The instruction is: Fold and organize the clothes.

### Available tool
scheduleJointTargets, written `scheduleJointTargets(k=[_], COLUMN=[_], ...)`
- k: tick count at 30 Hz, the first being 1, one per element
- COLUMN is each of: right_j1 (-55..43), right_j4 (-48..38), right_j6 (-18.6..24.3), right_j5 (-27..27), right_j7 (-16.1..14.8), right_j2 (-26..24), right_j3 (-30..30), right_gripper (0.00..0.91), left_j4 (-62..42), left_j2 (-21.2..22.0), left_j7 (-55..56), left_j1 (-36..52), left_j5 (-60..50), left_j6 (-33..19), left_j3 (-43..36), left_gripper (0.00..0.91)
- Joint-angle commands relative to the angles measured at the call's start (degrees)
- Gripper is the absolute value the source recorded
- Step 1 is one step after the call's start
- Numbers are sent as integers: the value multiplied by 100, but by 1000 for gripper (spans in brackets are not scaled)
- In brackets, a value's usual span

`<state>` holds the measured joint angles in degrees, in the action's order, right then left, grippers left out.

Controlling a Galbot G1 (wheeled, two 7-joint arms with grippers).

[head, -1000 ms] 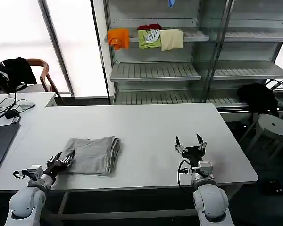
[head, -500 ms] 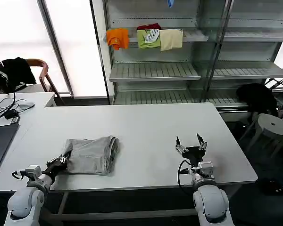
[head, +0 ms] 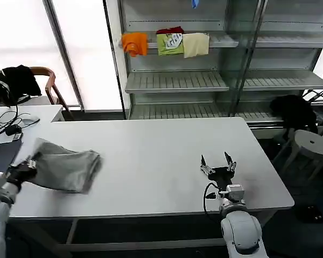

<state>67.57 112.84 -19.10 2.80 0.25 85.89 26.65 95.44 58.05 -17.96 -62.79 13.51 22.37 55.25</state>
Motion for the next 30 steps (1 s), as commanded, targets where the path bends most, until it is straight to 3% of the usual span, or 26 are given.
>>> scheduleJointTargets(k=[1, 4, 8, 10, 14, 17, 21, 30], right_j1=[-7, 16, 75, 100, 177, 215, 236, 212], right_j4=[-68, -72, -61, -60, -61, -54, -33, 15], right_j6=[21, 47, 91, 105, 150, 158, 157, 142], right_j5=[-125, -128, -149, -154, -149, -145, -146, -153], right_j7=[15, 18, 36, 48, 70, 78, 87, 90], right_j2=[-8, -17, -51, -63, -62, -66, -93, -97], right_j3=[5, 12, 55, 72, 100, 135, 216, 265], right_gripper=[907, 907, 907, 907, 907, 907, 907, 907], left_j4=[215, 617, 1185, 1332, 994, 805, 1039, 1481], left_j2=[-1394, -1237, -667, -235, 1202, 1843, 2300, 2543], left_j7=[-406, -481, -626, -615, -428, -221, -23, 751], left_j1=[701, 739, 277, 92, -293, -392, -407, 76], left_j5=[-566, -783, -1340, -1787, -2938, -3198, -2990, -2216], left_j6=[104, 181, 48, -109, -631, -669, -351, 616], left_j3=[597, 482, 122, -167, -1055, -1554, -2092, -3175], left_gripper=[20, 20, 20, 20, 20, 20, 30, 40])
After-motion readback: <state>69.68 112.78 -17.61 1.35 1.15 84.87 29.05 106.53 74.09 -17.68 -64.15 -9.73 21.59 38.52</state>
